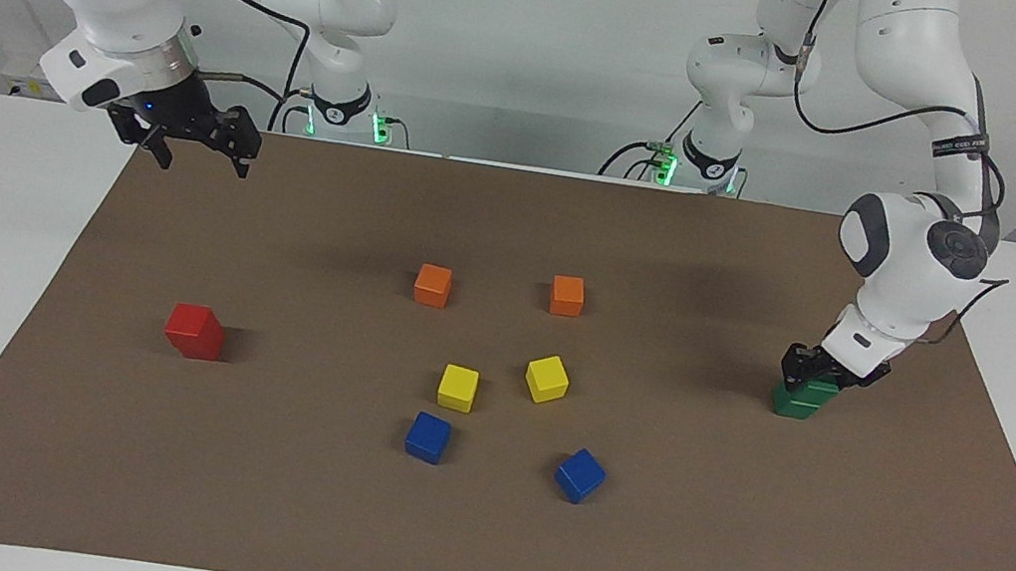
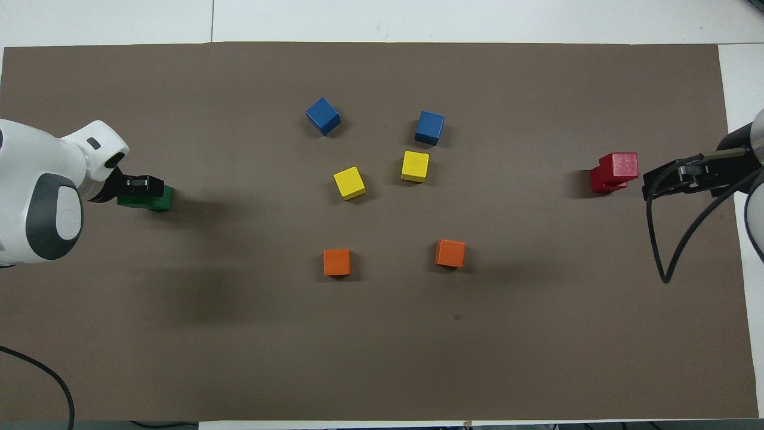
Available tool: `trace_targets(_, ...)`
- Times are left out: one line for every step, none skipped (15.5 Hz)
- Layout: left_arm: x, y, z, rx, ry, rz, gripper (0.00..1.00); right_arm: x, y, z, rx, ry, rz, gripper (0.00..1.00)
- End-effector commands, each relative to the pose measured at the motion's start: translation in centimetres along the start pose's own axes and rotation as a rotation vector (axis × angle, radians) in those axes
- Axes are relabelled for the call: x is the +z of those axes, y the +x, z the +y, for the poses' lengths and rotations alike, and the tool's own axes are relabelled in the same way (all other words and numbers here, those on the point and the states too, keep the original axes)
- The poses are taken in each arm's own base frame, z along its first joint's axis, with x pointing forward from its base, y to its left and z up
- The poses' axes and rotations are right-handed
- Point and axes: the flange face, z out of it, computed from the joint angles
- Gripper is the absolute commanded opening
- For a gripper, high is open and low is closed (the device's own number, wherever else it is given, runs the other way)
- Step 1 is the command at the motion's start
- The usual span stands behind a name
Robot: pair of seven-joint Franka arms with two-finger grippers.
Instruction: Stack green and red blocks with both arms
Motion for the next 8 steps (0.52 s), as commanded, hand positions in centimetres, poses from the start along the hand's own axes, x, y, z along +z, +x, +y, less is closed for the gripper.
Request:
trace_targets(-1.2,-0.4,0.2,-0.014,-0.006,0.021,1.0,0.4,-0.3,-0.5,0.014,-0.018,0.016,1.0)
trace_targets(-2.2,-0.3,0.1,-0.018,-0.006,0.018,1.0,0.3,-0.4,-0.6,0.014,-0.018,0.016,1.0)
trace_targets(-4.2,0.0,-0.2,-0.023,-0.006,0.003,1.0,0.3,-0.4,-0.5,0.014,-0.016,0.014,1.0)
trace_targets(-6.5,0.3,-0.3,-0.022,-0.005,-0.015,1.0,0.3,-0.4,-0.5,0.017,-0.016,0.017,1.0)
trace_targets(-9.0,0.2,-0.3,-0.023,-0.006,-0.045,1.0,0.2,-0.4,-0.4,0.018,-0.016,0.017,1.0)
trace_targets(-11.8,0.0,-0.2,-0.021,-0.007,-0.066,1.0,0.2,-0.4,-0.3,0.02,-0.016,0.017,1.0)
trace_targets(-14.1,-0.2,0.0,-0.02,-0.008,-0.083,1.0,0.2,-0.4,-0.3,0.018,-0.017,0.018,1.0)
trace_targets(-16.3,-0.9,0.3,-0.016,-0.007,-0.086,1.0,0.2,-0.4,-0.3,0.02,-0.017,0.017,1.0)
